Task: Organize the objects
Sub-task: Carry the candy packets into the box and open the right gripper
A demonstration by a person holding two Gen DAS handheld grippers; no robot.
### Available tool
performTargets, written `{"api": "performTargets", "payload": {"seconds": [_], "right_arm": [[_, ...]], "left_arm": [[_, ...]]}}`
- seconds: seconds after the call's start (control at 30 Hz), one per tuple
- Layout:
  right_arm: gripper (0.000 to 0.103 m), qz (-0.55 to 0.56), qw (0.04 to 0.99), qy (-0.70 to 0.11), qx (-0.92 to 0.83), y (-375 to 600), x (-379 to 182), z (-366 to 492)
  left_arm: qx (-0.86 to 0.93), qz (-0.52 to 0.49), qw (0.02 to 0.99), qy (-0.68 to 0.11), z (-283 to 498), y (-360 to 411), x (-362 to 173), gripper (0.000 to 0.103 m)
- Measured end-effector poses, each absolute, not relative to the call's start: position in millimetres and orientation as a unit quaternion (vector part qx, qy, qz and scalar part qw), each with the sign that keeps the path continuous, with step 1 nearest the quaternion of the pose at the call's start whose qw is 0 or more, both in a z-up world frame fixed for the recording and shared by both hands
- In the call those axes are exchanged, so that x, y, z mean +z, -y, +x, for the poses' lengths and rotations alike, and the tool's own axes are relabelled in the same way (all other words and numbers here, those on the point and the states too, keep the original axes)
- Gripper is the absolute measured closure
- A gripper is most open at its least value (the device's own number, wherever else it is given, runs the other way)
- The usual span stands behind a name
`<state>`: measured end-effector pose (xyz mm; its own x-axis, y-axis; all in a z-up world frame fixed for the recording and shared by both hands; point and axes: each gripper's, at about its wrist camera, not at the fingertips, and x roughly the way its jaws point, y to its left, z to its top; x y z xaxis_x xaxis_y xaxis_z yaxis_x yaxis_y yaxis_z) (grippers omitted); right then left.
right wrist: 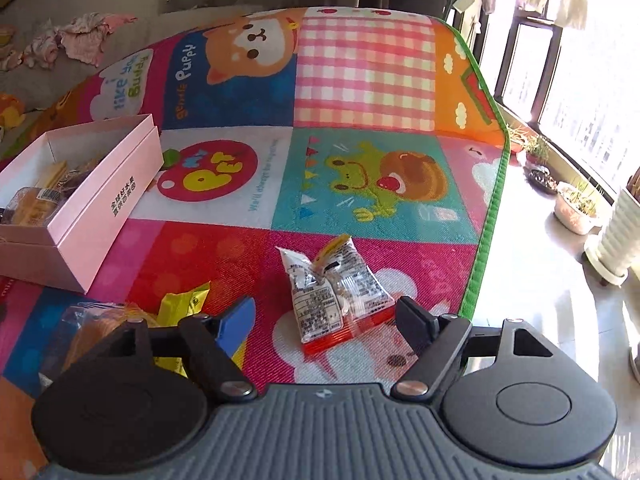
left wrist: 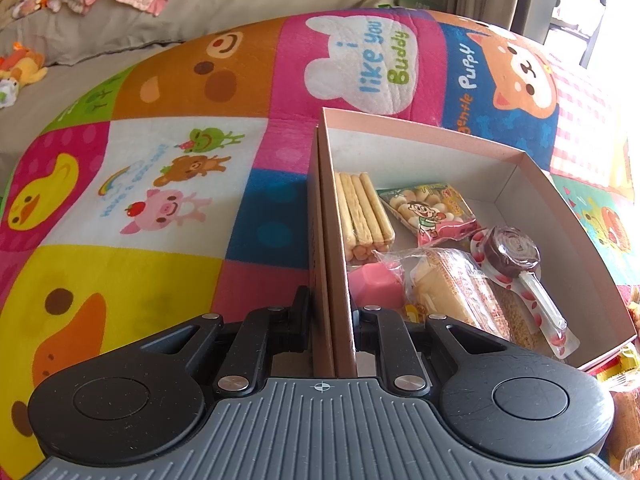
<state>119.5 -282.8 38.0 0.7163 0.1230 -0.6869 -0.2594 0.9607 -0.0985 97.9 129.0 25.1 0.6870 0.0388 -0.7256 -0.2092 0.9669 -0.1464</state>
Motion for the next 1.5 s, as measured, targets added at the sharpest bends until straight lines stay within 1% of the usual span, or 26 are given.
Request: {"api": "performTargets", "payload": {"seconds": [0.17,0.3,0.33,0.37,0.4,0.47,0.53,0.73,1.03,1.23,1.37,1.5], "right_arm": [[0.022,-0.055,0.909,-0.391,0.131,291,27,155],[0.022,-0.046,0.906,-0.399,0.137,286,21,157],[0.025,-0.055,0.905,-0.397,0.139,282,20,152],[0.035,-0.063,0.905,-0.396,0.14,278,21,148],[0.04,-0.073,0.905,-0.395,0.138,275,22,142],[0.043,-0.075,0.904,-0.396,0.143,272,27,132],[0.044,-0.07,0.906,-0.39,0.149,270,35,119],[0.044,-0.07,0.901,-0.381,0.195,258,71,69],[0.044,-0.1,0.864,-0.396,0.296,199,81,11],[0.044,-0.119,0.837,-0.404,0.349,162,91,-3],[0.044,-0.121,0.842,-0.373,0.37,139,111,4],[0.044,-0.115,0.857,-0.334,0.375,107,135,33]], "left_arm": [[0.068,-0.108,0.912,-0.39,98,-129,25,0.087],[0.068,-0.108,0.912,-0.39,98,-129,25,0.087],[0.068,-0.108,0.912,-0.39,98,-129,25,0.087],[0.068,-0.108,0.912,-0.391,98,-129,25,0.087],[0.068,-0.108,0.912,-0.391,98,-129,25,0.087],[0.068,-0.108,0.912,-0.391,98,-129,25,0.087],[0.068,-0.107,0.912,-0.391,98,-129,25,0.087],[0.072,-0.102,0.909,-0.398,101,-127,27,0.087],[0.066,-0.101,0.907,-0.404,102,-129,28,0.087],[0.062,-0.102,0.911,-0.395,99,-129,26,0.087],[0.062,-0.101,0.913,-0.391,97,-128,25,0.087],[0.058,-0.11,0.913,-0.388,96,-131,25,0.087]]}}
